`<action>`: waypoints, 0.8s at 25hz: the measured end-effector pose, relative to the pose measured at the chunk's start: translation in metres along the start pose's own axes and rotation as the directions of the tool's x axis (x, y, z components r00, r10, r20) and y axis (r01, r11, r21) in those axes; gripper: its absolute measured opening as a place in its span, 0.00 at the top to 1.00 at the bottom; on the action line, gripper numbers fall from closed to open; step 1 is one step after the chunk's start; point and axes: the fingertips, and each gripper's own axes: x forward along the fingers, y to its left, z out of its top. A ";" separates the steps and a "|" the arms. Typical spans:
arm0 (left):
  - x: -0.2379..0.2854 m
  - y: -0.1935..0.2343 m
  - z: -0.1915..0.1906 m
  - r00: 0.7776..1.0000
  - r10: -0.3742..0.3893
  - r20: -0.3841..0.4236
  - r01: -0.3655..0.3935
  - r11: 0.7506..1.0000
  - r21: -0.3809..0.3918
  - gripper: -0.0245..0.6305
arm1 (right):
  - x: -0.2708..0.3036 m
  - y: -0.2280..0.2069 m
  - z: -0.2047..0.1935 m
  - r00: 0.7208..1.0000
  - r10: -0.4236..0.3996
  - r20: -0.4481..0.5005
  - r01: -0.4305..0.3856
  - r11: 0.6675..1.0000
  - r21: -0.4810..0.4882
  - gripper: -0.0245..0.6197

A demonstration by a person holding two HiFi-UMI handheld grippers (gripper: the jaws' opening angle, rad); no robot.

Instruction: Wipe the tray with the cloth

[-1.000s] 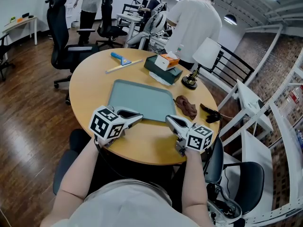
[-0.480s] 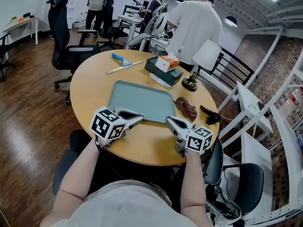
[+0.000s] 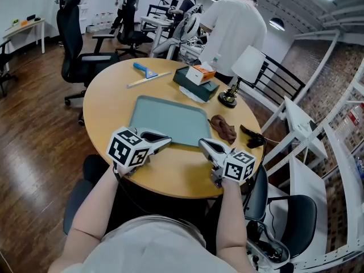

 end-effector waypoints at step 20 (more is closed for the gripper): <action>0.009 -0.007 -0.002 1.000 0.014 -0.018 -0.013 1.000 0.012 0.96 | -0.010 0.001 0.003 1.000 0.004 0.010 -0.004 1.000 0.009 0.96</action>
